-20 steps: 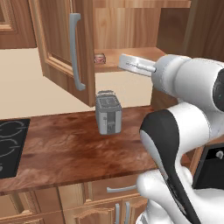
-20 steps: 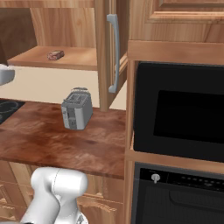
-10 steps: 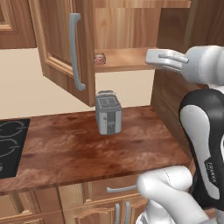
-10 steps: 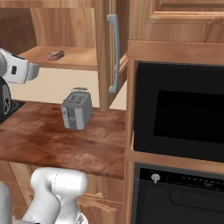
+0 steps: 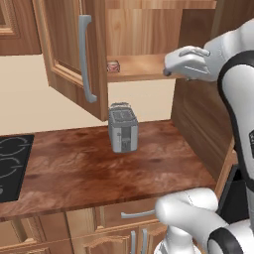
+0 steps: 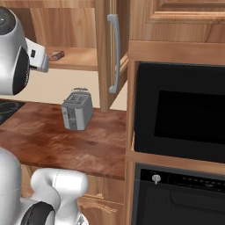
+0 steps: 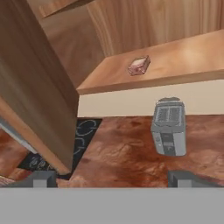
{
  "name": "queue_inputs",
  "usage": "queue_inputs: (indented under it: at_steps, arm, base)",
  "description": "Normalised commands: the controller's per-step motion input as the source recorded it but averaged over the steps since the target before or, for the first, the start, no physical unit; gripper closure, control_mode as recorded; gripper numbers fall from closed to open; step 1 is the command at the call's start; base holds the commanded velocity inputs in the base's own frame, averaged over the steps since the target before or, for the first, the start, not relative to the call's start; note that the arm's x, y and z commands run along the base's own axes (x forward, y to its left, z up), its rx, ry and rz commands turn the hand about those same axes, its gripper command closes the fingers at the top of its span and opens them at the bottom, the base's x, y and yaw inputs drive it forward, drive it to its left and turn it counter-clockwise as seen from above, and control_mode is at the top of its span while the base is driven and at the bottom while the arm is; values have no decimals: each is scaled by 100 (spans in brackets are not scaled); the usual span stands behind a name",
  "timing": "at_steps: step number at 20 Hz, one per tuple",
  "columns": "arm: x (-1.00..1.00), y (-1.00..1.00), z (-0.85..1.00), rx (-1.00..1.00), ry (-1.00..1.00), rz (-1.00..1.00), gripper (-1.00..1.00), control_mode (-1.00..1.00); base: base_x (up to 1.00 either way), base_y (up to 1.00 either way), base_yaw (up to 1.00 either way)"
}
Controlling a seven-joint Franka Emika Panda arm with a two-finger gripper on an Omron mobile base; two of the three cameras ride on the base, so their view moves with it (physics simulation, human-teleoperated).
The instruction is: Open the cabinet. Pick the bar soap and place it next to the sink. Then close the cabinet.
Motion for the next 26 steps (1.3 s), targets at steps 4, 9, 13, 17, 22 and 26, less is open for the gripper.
queue_inputs:
  at_steps: [4,9,13,17,22,26]
  arm:
    - [31,-9,-30,-2,6,0,-100,-100]
    - [63,-7,-52,0,-1,0,-100,-100]
    - [66,0,-11,-2,-1,0,-100,-100]
    - [27,24,20,-11,0,0,-100,-100]
    - [9,39,17,-14,-1,0,-100,-100]
    - [1,53,2,-16,-17,0,-100,-100]
  base:
    - [0,0,0]
    - [0,0,0]
    - [0,0,0]
    - [0,0,0]
    - [0,0,0]
    - [0,0,0]
